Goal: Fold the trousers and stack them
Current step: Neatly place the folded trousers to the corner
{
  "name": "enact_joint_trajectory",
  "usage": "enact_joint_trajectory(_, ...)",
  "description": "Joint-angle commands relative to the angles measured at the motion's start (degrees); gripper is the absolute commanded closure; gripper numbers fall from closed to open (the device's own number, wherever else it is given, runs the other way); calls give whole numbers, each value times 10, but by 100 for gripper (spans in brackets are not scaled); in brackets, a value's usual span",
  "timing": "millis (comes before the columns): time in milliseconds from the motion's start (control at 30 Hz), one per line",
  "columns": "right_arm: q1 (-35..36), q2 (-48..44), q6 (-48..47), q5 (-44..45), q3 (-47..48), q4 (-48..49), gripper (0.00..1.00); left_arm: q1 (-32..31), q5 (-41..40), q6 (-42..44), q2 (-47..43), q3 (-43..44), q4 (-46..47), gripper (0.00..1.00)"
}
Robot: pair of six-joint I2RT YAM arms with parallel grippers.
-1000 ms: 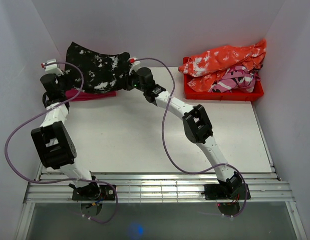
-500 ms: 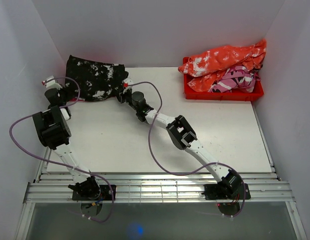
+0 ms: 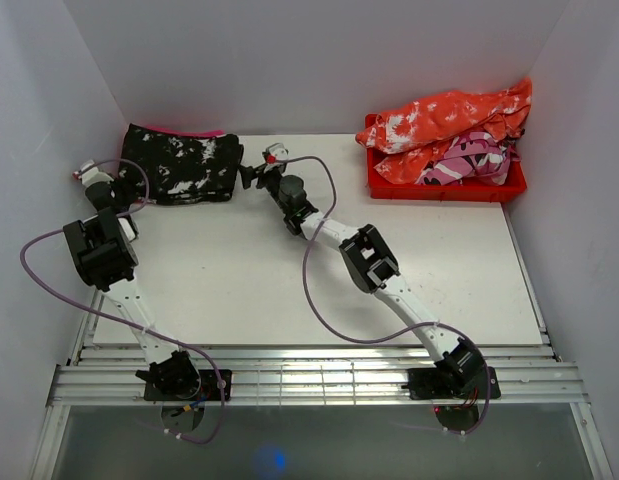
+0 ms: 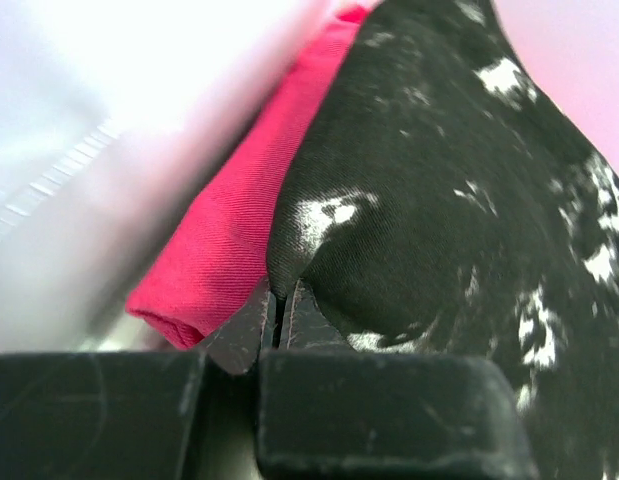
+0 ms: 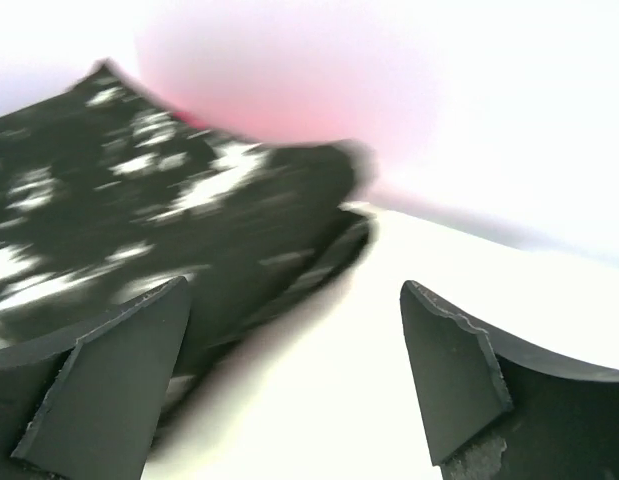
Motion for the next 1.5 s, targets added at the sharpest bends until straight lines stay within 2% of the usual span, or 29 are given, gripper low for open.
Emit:
enact_joint_trajectory(0, -28, -91, -13, 29, -27, 44, 10, 23, -71, -15, 4, 42, -20, 100)
enact_joint_trajectory(33, -32, -106, -18, 24, -44, 42, 10, 23, -71, -22, 7, 57, -36, 99)
enact_joint_trajectory(67, -36, -123, -22, 19, -62, 42, 10, 24, -69, -25, 11, 63, -53, 76)
enact_joint_trajectory(133, -48, -180, -22, 11, -121, 20, 10, 27, -32, -26, 4, 62, -85, 54)
enact_joint_trajectory(167, -52, -204, -22, 2, -146, 14, 10, 29, -14, -24, -3, 56, -91, 39)
enact_joint_trajectory(233, -64, -270, -22, -20, -210, -21, 10, 31, 55, -10, -31, 53, -128, 27)
enact_joint_trajectory(267, -67, -292, -22, -29, -225, -43, 10, 31, 80, 15, -40, 62, -152, 26)
enact_joint_trajectory(300, -75, -330, -22, -53, -238, -70, 10, 32, 101, 28, -50, 74, -215, 25)
enact_joint_trajectory(333, -79, -349, -22, -66, -258, -125, 10, 31, 126, 42, -66, 87, -253, 24)
enact_joint_trajectory(367, -87, -368, -22, -79, -267, -153, 10, 31, 131, 55, -72, 123, -289, 23)
enact_joint_trajectory(400, -89, -403, -22, -108, -275, -185, 10, 32, 132, 84, -81, 147, -381, 22)
enact_joint_trajectory(500, -106, -478, -51, -158, -310, -308, 10, 32, 151, 173, -96, 227, -540, 21)
enact_joint_trajectory(667, -152, -588, -71, -191, -402, -435, 10, 32, 211, 313, -141, 271, -686, 23)
enact_joint_trajectory(833, -230, -664, -63, -262, -454, -599, 10, 28, 201, 339, -147, 292, -825, 27)
enact_joint_trajectory(933, -266, -703, -70, -300, -517, -660, 10, 22, 219, 359, -172, 249, -851, 25)
enact_joint_trajectory(967, -288, -741, -77, -305, -543, -667, 10, 16, 219, 380, -183, 232, -865, 10)
enact_joint_trajectory(1100, -345, -824, -110, -319, -648, -727, 10, -59, 179, 424, -251, 136, -890, 2)
enact_joint_trajectory(1200, -398, -894, -123, -328, -726, -768, 10, -116, 149, 427, -310, 54, -894, 2)
enact_joint_trajectory(1267, -424, -953, -148, -327, -788, -784, 10, -132, 169, 408, -350, 7, -891, 2)
enact_joint_trajectory(1467, -472, -1064, -177, -313, -891, -823, 10, -207, 176, 357, -424, -53, -890, 2)
